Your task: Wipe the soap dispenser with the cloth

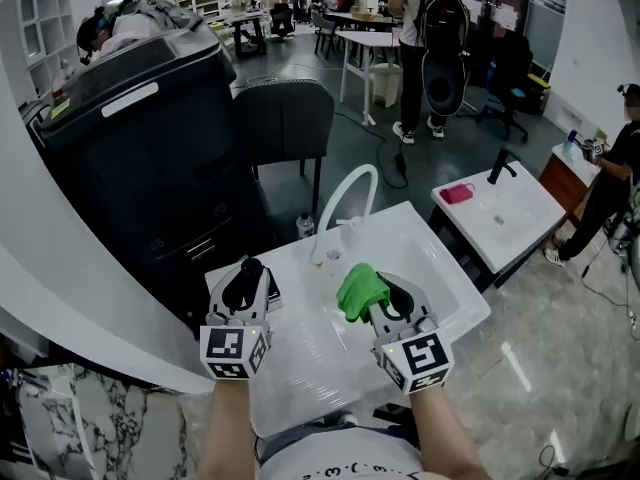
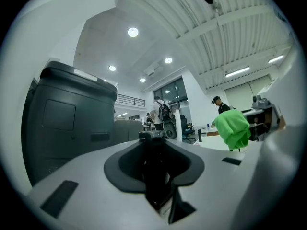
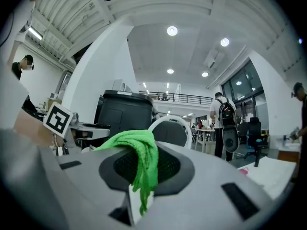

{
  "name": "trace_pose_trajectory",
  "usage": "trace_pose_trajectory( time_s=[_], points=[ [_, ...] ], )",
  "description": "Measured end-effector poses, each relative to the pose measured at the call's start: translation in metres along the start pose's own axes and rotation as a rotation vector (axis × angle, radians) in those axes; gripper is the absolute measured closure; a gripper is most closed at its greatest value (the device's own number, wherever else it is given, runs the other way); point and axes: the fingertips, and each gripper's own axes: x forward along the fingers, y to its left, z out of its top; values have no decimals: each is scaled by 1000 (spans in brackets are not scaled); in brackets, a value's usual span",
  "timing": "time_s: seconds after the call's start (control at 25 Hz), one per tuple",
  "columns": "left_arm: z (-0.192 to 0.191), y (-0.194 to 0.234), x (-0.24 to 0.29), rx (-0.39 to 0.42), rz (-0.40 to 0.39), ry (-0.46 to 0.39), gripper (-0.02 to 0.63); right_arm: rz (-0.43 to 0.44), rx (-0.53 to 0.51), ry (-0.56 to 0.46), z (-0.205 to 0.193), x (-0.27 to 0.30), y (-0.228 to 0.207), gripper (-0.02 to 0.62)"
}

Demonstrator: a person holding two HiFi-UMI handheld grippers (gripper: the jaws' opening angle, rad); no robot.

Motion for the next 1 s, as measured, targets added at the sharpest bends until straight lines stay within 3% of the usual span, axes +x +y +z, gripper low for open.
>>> trace_pose_trajectory(
  time_s=[0.2, 0.52, 0.76, 1.0],
  points=[
    [-50, 22, 34, 19, -34, 139, 497, -2, 45, 41, -16, 15, 2, 532],
    [-136, 56, 71, -2, 3, 320, 497, -9, 58, 184, -58, 12, 2, 532],
    [-155, 77, 90, -32, 32, 314, 497, -22, 60, 261, -81, 7, -1, 532],
    [-155, 77, 97, -1, 19, 321, 495, -38, 81, 284, -90, 5, 0, 531]
  ],
)
